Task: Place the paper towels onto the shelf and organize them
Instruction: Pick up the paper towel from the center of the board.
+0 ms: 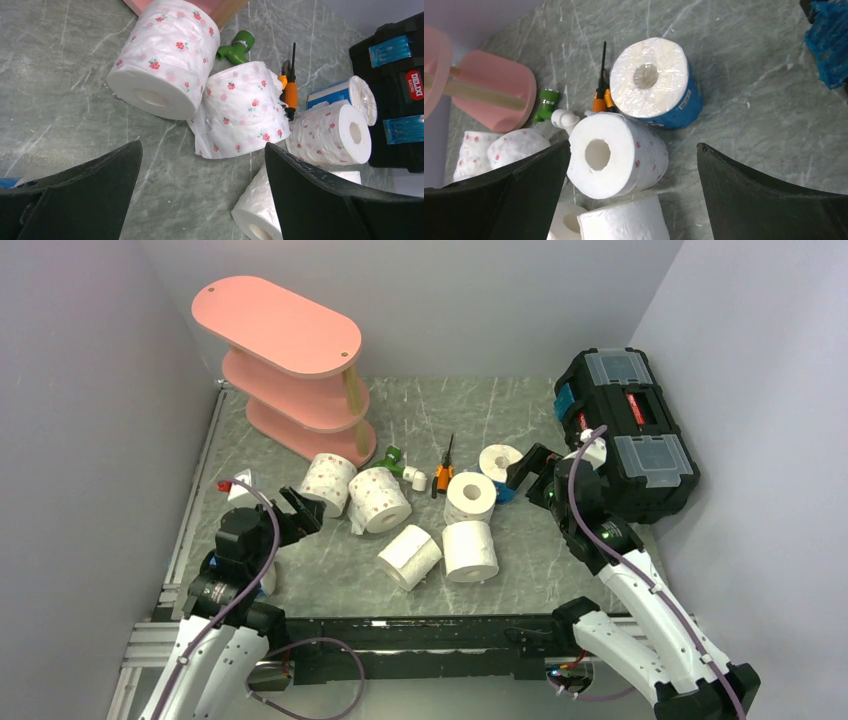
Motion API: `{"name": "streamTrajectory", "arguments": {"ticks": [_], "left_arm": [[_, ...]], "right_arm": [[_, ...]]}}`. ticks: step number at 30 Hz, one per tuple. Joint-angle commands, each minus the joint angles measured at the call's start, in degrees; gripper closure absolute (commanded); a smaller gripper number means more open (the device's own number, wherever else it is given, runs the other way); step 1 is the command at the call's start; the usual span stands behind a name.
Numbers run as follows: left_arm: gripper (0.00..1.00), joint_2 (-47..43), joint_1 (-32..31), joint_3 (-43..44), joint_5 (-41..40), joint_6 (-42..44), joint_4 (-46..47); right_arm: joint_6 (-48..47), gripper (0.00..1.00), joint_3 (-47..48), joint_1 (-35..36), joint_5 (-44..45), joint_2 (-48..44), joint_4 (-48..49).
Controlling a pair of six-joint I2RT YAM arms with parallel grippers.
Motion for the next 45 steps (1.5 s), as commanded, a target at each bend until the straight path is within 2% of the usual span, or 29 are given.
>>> {"name": "streamTrajectory", "arguments": {"ticks": [1, 5, 11, 21, 26, 34, 39, 45], "left_arm": [[0.01, 2.6, -0.2, 3.6, 1.8, 1.8, 0.4], [0.01, 6.5, -0.2, 5.6, 7.4, 4.8, -0.1], [0.01, 4.0, -0.1, 3.6, 11.6, 4.5, 3.0], [0.01, 1.3, -0.2, 2.2, 11.2, 4.3, 1.5], [0.01, 1.0, -0.2, 1.0, 12.3, 3.6, 2.4], [0.01, 0.0, -0.2, 0.7, 12.0, 3.2, 1.0], [0.01, -0.6, -0.1, 0.0, 11.9, 2.7, 0.9], [0.01, 0.3, -0.2, 0.3, 12.2, 3.1, 0.5]], "right_arm": [[-0.6, 0.01, 2.5, 0.1, 4.6, 0.6, -2.0], [-0.2, 0.02, 3.7, 0.0, 5.2, 3.9, -2.4], [0.1, 0.03, 6.0, -1.3, 6.7, 10.5, -2.8], [1.4, 0.06, 4.1, -8.2, -1.5, 16.7, 1.6], [1.0, 0.09, 3.8, -8.6, 0.7, 20.2, 3.8], [-0.2, 0.11, 5.0, -9.7, -2.4, 24.8, 7.0], [-1.4, 0.14, 5.5, -12.7, -6.0, 28.4, 8.5], [-2.0, 0.17, 4.2, -13.2, -9.4, 28.6, 11.8]]}}
